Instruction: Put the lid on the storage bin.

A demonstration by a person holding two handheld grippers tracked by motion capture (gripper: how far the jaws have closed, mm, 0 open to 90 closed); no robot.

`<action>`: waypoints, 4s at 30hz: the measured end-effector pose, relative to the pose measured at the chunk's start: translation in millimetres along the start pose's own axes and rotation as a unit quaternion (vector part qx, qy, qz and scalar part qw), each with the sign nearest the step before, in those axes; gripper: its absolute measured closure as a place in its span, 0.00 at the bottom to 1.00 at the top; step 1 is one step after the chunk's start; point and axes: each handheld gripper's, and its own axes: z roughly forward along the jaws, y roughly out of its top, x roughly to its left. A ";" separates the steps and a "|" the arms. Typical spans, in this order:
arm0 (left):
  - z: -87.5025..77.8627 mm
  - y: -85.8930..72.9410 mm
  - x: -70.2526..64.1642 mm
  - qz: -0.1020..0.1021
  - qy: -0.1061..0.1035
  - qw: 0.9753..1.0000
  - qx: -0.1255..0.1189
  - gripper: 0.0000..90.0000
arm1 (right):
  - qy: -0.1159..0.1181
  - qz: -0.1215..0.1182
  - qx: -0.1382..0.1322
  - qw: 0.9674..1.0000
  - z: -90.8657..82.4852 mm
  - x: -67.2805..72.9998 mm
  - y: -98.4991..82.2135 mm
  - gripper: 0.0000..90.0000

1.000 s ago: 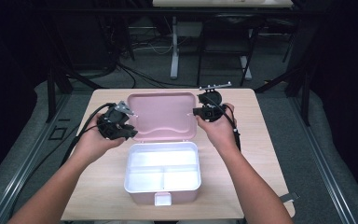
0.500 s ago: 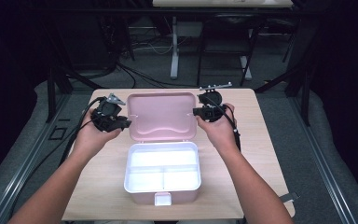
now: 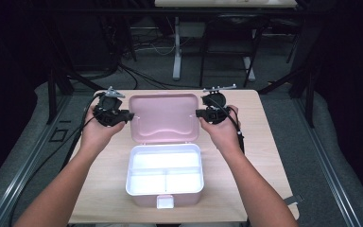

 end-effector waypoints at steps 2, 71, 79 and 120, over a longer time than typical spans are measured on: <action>1.1 0.9 1.7 -0.006 -0.001 1.000 -0.001 0.85 | 0.000 0.000 -0.001 1.000 -0.3 0.2 -0.3 0.98; -5.7 19.1 2.0 -0.011 0.004 0.997 -0.076 0.90 | 0.002 -0.017 -0.057 0.998 -13.0 0.1 13.1 0.94; -14.2 14.7 -0.7 -0.003 -0.002 0.997 -0.083 0.89 | 0.015 -0.020 -0.054 0.998 -21.0 1.4 10.4 0.91; -50.9 -8.8 -17.0 0.010 -0.047 0.993 -0.103 0.78 | 0.047 -0.059 -0.069 0.995 -55.9 15.6 -9.4 0.79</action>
